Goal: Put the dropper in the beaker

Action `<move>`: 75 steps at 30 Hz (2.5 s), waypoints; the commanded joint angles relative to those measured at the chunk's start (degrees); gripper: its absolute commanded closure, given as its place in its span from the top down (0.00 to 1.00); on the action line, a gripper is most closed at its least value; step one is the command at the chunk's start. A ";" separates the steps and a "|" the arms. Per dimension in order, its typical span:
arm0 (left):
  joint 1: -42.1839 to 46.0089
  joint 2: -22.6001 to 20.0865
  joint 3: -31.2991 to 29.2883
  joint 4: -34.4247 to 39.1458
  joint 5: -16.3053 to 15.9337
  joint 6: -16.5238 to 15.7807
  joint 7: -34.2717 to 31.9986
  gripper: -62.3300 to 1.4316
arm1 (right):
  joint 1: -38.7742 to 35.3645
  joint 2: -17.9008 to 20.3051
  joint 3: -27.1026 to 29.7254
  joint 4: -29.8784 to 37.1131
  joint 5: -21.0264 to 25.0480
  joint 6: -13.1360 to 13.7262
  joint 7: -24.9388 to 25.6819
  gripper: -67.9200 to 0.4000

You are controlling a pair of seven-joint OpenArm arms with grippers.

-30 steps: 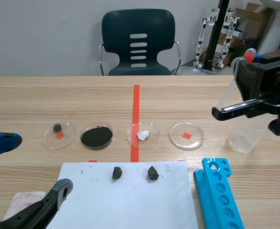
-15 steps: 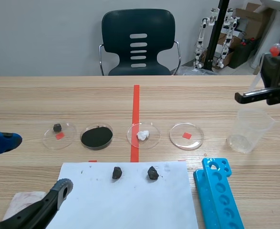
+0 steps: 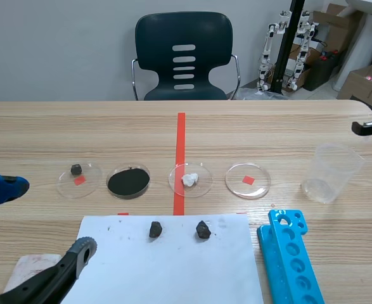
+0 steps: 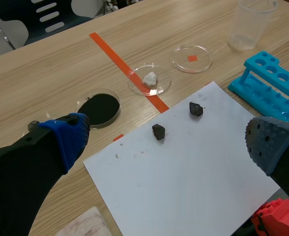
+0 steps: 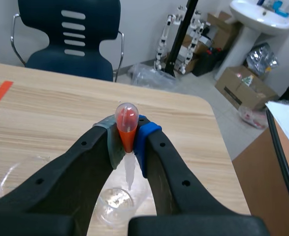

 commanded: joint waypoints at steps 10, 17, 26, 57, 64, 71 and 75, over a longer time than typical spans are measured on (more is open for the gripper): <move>0.17 0.42 -0.07 1.60 -0.57 0.07 -0.81 1.00 | 2.71 0.96 0.37 -4.02 0.39 -0.15 2.01 0.01; 0.15 0.42 -0.07 1.60 -0.57 0.07 -0.81 1.00 | 5.64 0.96 0.37 -6.40 0.42 -0.13 2.19 0.01; 0.17 0.42 -0.07 1.60 -0.57 0.07 -0.81 1.00 | 10.38 0.94 0.31 -12.26 0.42 2.86 2.84 0.01; 0.17 0.42 -0.07 1.60 -0.57 0.07 -0.81 1.00 | 14.97 0.92 -2.38 -25.55 1.77 7.61 5.88 0.01; 0.17 0.42 -0.07 1.60 -0.57 0.07 -0.81 1.00 | 14.97 0.92 -2.38 -26.91 1.64 7.61 5.88 0.01; 0.17 0.42 -0.07 1.60 -0.57 0.07 -0.81 1.00 | 14.97 0.92 -2.38 -28.41 1.14 7.61 6.95 0.01; 0.17 0.42 -0.07 1.60 -0.57 0.07 -0.81 1.00 | 14.97 0.92 -2.38 -28.48 0.52 7.61 7.17 0.01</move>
